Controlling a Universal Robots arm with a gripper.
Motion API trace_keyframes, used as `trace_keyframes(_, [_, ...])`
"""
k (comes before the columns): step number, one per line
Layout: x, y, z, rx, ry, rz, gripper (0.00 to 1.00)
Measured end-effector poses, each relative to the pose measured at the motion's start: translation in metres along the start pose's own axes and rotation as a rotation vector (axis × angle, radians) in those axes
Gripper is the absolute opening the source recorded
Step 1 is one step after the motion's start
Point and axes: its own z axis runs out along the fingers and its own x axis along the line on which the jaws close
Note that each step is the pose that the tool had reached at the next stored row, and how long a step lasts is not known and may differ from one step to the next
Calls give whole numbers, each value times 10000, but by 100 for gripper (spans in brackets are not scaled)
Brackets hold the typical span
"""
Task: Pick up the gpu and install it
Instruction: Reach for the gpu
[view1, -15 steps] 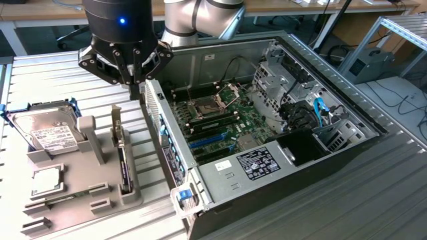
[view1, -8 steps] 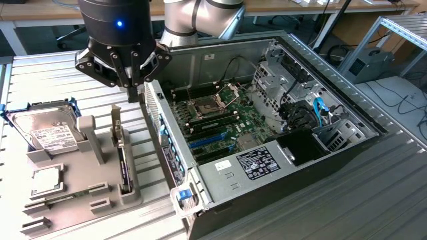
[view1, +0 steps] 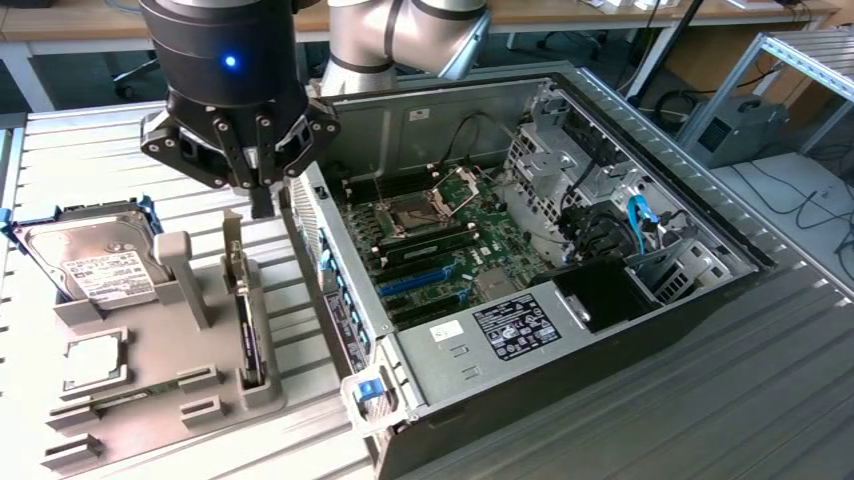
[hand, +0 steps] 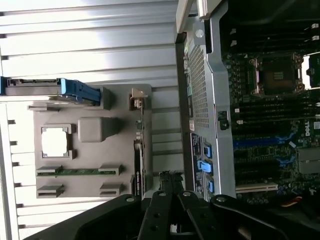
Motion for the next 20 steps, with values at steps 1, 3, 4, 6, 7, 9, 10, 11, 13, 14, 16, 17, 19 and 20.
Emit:
trace_keyframes(1, [7, -14, -1, 1, 1, -1, 12])
trace_keyframes(3, [23, -44, -2, 0, 0, -2, 12])
trace_keyframes(4, [34, -66, -3, 1, 1, -2, 12])
trace_keyframes(6, [48, -94, -3, 0, 0, -1, 12])
trace_keyframes(7, [55, -112, -3, 0, 0, -1, 12])
trace_keyframes(9, [70, -157, -5, 2, 1, -1, 12])
trace_keyframes(10, [75, -180, -5, 1, 1, -1, 12])
trace_keyframes(11, [78, -194, -5, 1, 1, -1, 12])
trace_keyframes(13, [85, -224, -5, 0, 0, -1, 12])
trace_keyframes(14, [88, -237, -5, 0, 0, -1, 12])
trace_keyframes(16, [95, -266, -6, 1, 1, -1, 12])
trace_keyframes(17, [101, -296, -7, 1, 1, -1, 12])
trace_keyframes(19, [108, -331, -7, 0, 0, -1, 12])
trace_keyframes(20, [109, -341, -7, 0, 0, -1, 12])
